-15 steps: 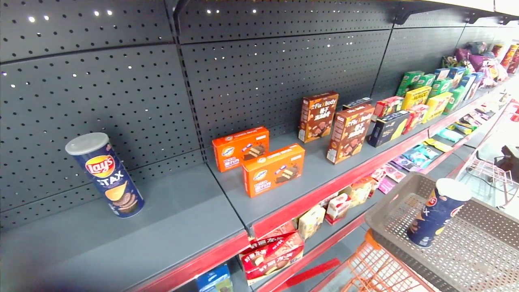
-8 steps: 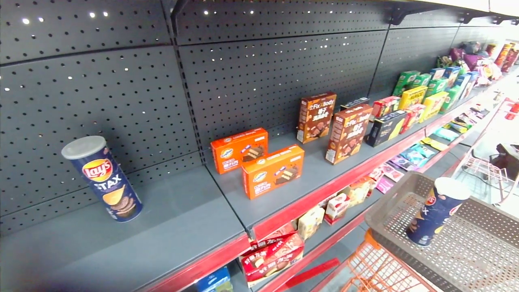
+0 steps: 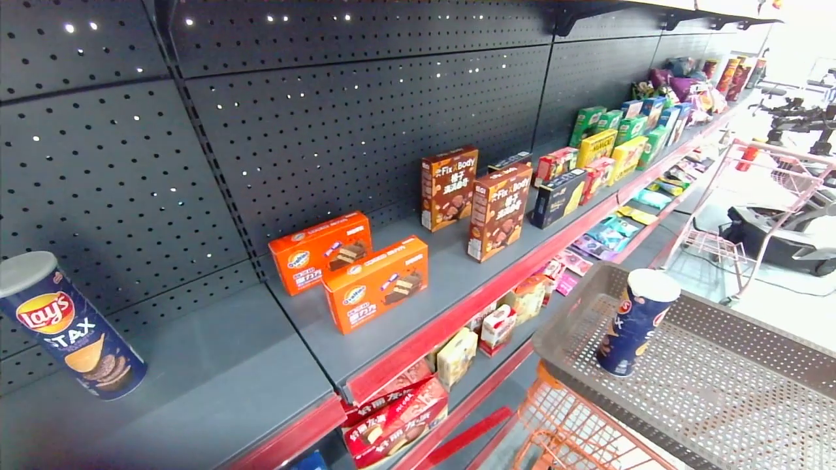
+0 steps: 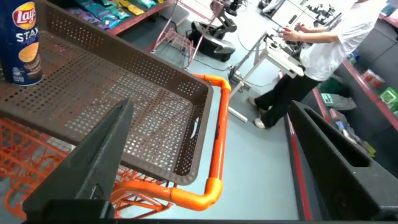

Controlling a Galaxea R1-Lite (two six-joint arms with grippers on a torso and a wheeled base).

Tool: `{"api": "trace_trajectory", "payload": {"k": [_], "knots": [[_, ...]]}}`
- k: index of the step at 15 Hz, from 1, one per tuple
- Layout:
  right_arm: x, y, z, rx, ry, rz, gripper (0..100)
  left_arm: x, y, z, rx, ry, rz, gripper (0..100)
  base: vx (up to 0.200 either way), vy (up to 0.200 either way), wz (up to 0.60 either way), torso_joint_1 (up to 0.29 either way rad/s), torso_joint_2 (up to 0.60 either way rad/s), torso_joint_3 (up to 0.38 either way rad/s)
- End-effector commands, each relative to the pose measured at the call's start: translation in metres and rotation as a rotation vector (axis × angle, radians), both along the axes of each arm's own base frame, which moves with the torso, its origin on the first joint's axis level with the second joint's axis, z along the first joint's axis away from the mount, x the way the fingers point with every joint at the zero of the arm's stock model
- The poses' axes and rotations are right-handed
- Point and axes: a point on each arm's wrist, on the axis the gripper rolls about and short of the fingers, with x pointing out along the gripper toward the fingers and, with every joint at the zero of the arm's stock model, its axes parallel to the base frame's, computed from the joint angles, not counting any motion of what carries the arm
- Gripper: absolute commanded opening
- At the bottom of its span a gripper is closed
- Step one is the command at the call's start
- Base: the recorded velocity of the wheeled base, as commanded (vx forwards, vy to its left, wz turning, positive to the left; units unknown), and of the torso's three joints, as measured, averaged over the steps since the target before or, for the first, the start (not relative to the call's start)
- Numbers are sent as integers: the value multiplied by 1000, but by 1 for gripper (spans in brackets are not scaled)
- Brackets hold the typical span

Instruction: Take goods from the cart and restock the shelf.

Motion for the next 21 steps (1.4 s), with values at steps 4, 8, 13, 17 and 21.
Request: {"api": "trace_trajectory", "payload": {"k": [4,8,13,17,21], "knots": [[-2,1,-1,-4,-10,-1,100,0,0,0,0,1,1,100,0,0,0,0,0,0],[-2,1,-1,-8,-11,-1,100,0,0,0,0,1,1,100,0,0,0,0,0,0],[-2,1,0,-9,-14,-1,100,0,0,0,0,1,1,100,0,0,-240,2,3,1],[-2,1,-1,-6,-10,-1,100,0,0,0,-3,0,5,100,0,0,0,0,0,0],[21,-8,-20,104,63,-28,100,0,0,0,-5,0,5,100,0,0,0,0,0,0]]}}
